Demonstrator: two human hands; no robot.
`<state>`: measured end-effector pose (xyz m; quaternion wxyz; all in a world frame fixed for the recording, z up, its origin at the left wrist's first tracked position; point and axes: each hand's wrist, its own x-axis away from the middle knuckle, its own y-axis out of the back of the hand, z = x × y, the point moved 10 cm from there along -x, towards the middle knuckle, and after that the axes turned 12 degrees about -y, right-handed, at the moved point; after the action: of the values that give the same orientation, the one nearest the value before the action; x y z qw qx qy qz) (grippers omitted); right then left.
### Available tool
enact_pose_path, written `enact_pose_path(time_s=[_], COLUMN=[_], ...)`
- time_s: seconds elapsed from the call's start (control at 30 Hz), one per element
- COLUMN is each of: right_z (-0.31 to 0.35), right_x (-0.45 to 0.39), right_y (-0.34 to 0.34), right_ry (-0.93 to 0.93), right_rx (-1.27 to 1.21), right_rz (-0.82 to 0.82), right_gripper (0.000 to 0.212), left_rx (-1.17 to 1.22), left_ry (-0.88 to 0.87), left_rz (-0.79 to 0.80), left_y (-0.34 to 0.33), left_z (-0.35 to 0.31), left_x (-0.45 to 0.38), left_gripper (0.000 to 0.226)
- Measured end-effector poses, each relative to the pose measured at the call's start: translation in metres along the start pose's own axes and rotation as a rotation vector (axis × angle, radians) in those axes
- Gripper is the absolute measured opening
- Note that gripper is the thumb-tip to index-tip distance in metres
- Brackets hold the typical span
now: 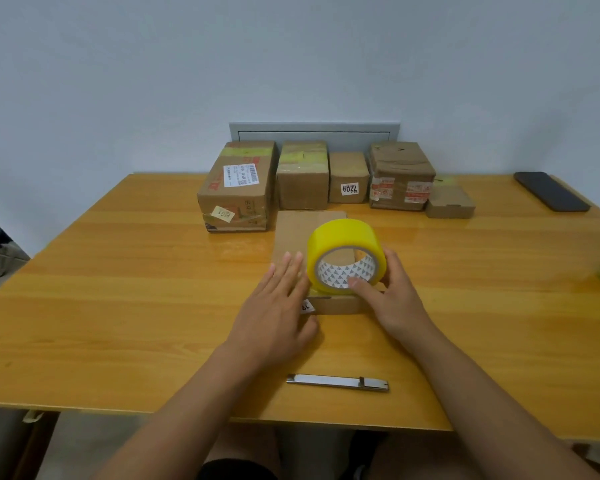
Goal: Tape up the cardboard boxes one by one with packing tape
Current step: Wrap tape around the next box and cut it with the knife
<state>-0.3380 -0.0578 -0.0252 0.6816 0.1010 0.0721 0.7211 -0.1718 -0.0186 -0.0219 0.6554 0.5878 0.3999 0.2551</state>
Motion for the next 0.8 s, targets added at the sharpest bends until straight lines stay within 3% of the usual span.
enact_pose_path(time_s=[0.37, 0.6, 0.67, 0.8], right_z=[0.010, 0.007, 0.002, -0.007], right_x=[-0.002, 0.005, 0.004, 0.002], right_y=[0.012, 0.053, 0.049, 0.029], right_ry=[0.034, 0.084, 0.068, 0.000], right_rx=[-0.035, -0.069, -0.087, -0.179], right_rz=[-0.010, -0.250, -0.230, -0.039], right_gripper=[0.063, 0.061, 0.062, 0.079], left_rx=[0.026, 0.031, 0.017, 0.008], left_ry=[0.011, 0.028, 0.024, 0.041], left_rz=[0.000, 0.026, 0.060, 0.101], left_y=[-0.004, -0.003, -0.004, -0.006], left_z=[-0.004, -0.006, -0.010, -0.015], left_x=[-0.007, -0.007, -0.008, -0.010], left_gripper=[0.078, 0.080, 0.079, 0.075])
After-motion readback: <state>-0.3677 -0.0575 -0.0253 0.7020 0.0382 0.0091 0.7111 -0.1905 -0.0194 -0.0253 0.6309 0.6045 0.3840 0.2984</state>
